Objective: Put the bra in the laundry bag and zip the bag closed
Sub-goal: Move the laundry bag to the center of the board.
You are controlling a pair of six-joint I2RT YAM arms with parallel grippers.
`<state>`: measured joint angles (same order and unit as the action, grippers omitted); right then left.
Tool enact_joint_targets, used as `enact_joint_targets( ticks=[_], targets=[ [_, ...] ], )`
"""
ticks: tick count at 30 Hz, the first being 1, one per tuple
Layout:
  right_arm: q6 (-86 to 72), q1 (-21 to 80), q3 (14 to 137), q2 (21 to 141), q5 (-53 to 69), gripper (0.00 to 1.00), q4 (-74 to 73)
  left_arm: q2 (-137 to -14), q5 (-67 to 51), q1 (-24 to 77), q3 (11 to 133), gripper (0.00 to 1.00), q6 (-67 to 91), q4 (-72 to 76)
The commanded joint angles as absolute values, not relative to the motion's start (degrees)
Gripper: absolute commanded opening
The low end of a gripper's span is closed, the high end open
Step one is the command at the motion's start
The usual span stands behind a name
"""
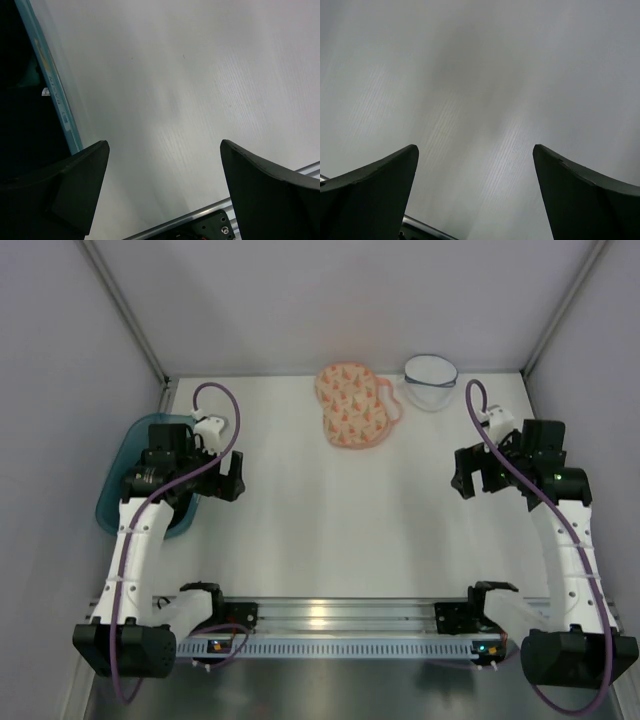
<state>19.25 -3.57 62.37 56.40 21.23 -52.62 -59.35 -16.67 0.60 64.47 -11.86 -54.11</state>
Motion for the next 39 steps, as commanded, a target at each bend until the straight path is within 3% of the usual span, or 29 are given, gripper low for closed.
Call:
enact_joint_targets(
  ticks=[1,11,27,39],
  targets=[
    [17.23,-3.25,64.25,55.98,20.83,0.99,-49.22,-58.53,-18.54,0.61,66.62,0.99,-11.07,-53.88],
    [11.87,-3.25,71.79,63.79,20.74,0.99,-43.69,-58.97,-20.39,0.53,70.4,0.99,-7.74,-53.88],
    [-19.31,-3.34,107.29,110.46,10.37,0.99,-30.24,-59.24,-19.16,0.61,75.67,0.99,-0.97,-53.88],
    [-33.83,-4.48,111.45,126.29,9.83,0.93,-17.5,-57.22,-16.7,0.53,73.74,0.99,-2.37,-53.88]
  ],
)
